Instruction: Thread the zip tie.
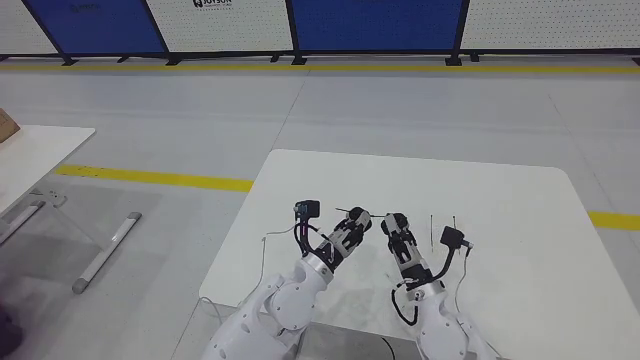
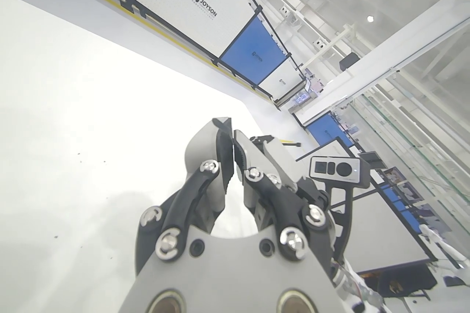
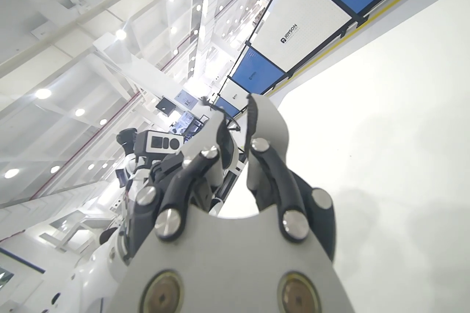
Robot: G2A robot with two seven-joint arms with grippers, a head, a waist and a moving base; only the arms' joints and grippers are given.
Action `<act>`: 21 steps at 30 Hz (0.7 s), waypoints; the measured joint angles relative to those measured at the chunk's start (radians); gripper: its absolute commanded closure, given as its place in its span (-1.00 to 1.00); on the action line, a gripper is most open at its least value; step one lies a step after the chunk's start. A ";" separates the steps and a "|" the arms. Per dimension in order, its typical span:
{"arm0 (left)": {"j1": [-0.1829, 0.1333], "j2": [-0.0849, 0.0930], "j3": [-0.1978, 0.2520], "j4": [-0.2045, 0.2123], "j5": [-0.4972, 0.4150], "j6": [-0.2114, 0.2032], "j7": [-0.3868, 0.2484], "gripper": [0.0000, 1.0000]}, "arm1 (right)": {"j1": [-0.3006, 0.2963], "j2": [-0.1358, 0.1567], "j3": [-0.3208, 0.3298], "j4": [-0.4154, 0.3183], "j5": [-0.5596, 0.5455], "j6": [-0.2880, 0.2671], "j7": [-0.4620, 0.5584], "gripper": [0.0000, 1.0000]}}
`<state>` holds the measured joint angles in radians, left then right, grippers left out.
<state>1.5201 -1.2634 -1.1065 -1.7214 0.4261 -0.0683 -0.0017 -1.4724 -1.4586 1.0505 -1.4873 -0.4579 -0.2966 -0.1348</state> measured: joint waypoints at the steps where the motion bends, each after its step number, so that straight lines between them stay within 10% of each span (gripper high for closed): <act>1: 0.001 0.000 -0.001 -0.002 0.001 -0.002 -0.001 1.00 | 0.001 0.000 -0.001 0.000 0.004 0.000 0.001 1.00; 21: 0.010 0.005 -0.011 -0.004 -0.006 -0.021 -0.008 1.00 | 0.020 -0.004 -0.021 0.017 -0.027 0.007 0.013 1.00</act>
<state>1.5303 -1.2587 -1.1176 -1.7258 0.4205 -0.0890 -0.0097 -1.4529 -1.4627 1.0299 -1.4706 -0.4846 -0.2893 -0.1220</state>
